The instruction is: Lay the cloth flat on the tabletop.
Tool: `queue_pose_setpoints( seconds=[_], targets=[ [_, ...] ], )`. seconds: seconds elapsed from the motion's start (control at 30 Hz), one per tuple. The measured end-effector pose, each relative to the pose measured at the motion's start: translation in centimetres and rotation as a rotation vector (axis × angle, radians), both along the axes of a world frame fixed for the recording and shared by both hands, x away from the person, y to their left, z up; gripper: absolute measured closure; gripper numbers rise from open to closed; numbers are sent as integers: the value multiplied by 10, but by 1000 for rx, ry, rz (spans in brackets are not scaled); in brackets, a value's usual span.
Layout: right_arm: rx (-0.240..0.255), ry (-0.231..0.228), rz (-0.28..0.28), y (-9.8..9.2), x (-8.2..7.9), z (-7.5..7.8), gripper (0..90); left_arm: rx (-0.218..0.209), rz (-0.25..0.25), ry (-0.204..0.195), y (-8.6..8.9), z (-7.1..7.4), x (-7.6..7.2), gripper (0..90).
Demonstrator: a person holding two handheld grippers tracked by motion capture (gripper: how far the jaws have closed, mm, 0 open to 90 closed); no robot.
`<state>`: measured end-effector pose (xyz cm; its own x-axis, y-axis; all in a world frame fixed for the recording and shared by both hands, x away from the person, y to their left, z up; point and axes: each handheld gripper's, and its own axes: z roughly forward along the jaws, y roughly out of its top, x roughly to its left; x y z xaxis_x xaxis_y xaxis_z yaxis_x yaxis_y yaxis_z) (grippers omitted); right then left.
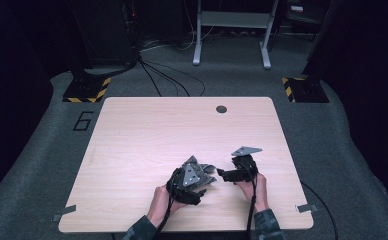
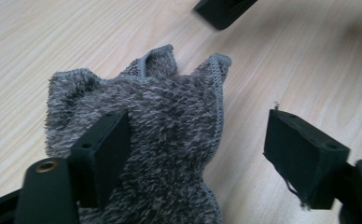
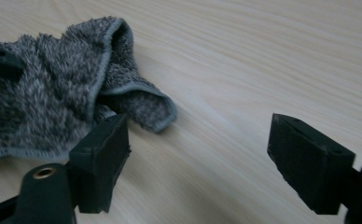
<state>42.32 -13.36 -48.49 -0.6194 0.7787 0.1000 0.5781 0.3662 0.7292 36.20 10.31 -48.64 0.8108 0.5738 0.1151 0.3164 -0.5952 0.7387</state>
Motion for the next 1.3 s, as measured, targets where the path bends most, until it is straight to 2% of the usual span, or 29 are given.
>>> queue_pose_setpoints(
  seconds=[0.1, 0.13, 0.2, 0.27, 0.3, 0.37, 0.43, 0.5, 0.57, 0.6, 0.63, 0.7, 0.8, 0.9, 1.1, 1.13, 1.17, 1.27, 1.3],
  targets=[
    [-9, 46, 34, 17, 13, -6, 342, -2, 10, 4, 1, -1, 2, 319],
    [-30, 57, 45, 23, 15, -9, 370, -2, 10, 4, 1, -1, 2, 325],
    [-67, 69, 57, 32, 18, -14, 427, 5, 5, 8, 1, -3, 4, 361],
    [-71, 79, 71, 34, 19, -17, 439, 8, 6, 10, 1, -4, 4, 377],
    [-89, 82, 66, 39, 21, -20, 503, 20, 19, 1, 0, -5, 4, 402],
    [-103, 77, 68, 40, 21, -21, 552, 18, 16, 8, 1, -7, 4, 430],
    [-103, 80, 56, 42, 21, -22, 607, 37, 22, 2, 2, -8, 5, 479],
    [-107, 82, 55, 43, 20, -23, 628, 30, 30, 6, 2, -9, 5, 531],
    [-129, 59, 60, 45, 18, -24, 704, 32, 35, 0, 5, -9, 7, 601],
    [-129, 59, 60, 45, 18, -24, 704, 32, 35, 0, 5, -9, 7, 639],
    [-134, 55, 60, 45, 18, -24, 724, 29, 39, -4, 8, -10, 7, 639],
    [-132, 41, 67, 47, 15, -25, 815, 14, 46, -3, 10, -12, 8, 763],
    [-143, 5, 62, 49, 12, -26, 883, 13, 44, -5, 14, -14, 10, 832],
    [-154, 0, 48, 49, 11, -26, 898, -5, 47, -18, 17, -13, 9, 875],
    [-111, -21, 17, 40, 11, -19, 898, -48, 61, -44, 28, -4, 6, 882],
    [-78, -20, 14, 37, 11, -16, 866, -50, 64, -46, 30, -2, 6, 883],
    [-40, -27, 11, 33, 13, -13, 754, -61, 62, -48, 33, 1, 6, 883],
    [22, -34, 3, 33, 16, -9, 675, -76, 61, -50, 36, 5, 4, 885],
    [31, -25, 20, 36, 18, -10, 605, -88, 60, -49, 37, 6, 4, 885]
  ],
)
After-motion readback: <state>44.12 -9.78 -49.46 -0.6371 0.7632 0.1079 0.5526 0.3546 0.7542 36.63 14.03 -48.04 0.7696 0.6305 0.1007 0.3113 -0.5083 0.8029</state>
